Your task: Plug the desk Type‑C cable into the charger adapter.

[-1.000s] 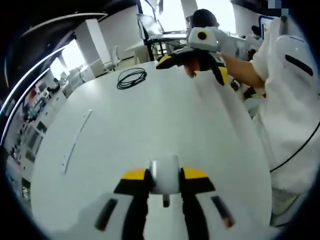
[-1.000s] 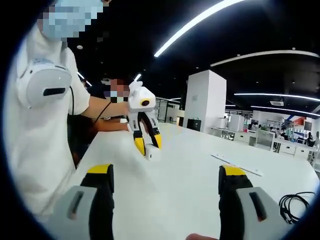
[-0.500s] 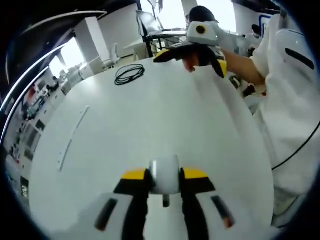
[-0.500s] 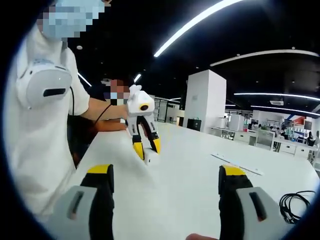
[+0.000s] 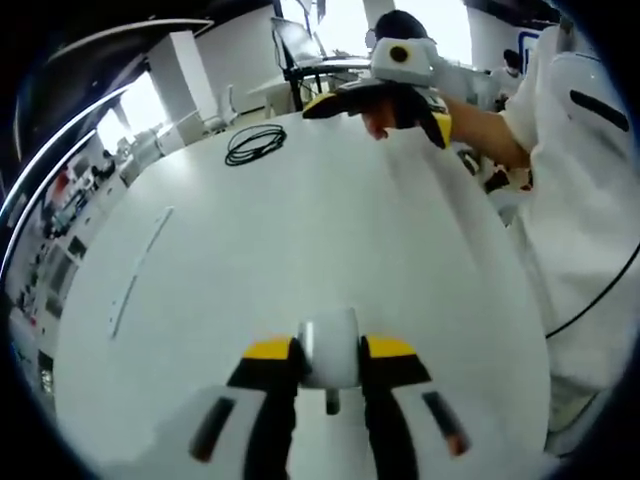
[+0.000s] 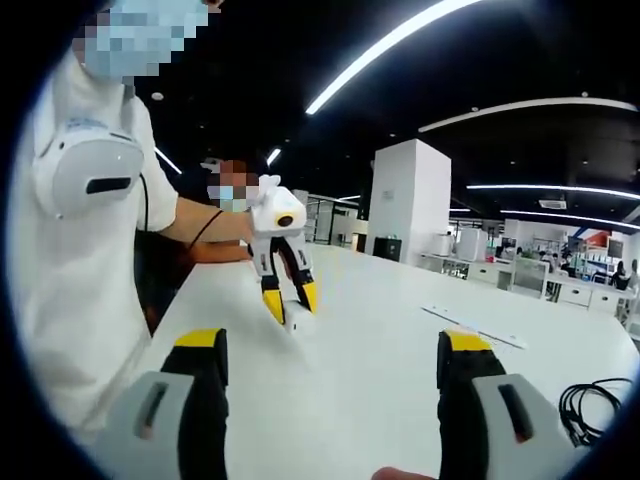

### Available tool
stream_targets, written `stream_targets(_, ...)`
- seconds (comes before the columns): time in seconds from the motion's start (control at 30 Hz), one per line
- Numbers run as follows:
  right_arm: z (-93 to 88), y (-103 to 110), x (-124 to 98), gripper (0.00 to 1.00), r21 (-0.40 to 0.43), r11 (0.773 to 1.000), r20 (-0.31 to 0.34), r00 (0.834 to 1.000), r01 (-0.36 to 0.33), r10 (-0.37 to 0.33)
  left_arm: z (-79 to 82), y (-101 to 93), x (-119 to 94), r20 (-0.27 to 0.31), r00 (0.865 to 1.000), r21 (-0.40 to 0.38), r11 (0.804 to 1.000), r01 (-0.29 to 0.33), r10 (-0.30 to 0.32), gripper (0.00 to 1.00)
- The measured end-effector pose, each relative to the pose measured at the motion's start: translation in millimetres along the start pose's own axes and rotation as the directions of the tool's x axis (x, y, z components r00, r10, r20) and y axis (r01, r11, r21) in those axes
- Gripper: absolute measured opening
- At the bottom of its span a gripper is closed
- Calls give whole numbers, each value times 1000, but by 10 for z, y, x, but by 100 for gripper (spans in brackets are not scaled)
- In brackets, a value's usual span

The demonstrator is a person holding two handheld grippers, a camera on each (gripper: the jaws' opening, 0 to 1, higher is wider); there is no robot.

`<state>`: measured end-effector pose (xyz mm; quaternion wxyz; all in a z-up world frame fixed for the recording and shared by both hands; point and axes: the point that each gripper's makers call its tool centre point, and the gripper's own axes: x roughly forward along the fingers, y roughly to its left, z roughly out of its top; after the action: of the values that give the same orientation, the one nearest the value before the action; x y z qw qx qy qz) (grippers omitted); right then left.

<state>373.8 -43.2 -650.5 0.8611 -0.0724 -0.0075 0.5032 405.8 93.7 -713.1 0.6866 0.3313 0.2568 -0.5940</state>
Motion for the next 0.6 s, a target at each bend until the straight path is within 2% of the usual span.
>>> stream_targets(0.6,-14,-14,0,87,1,1000,-6,1000,0,0,-102,-33,91,-1,1000,-10,1000,13,-13,22)
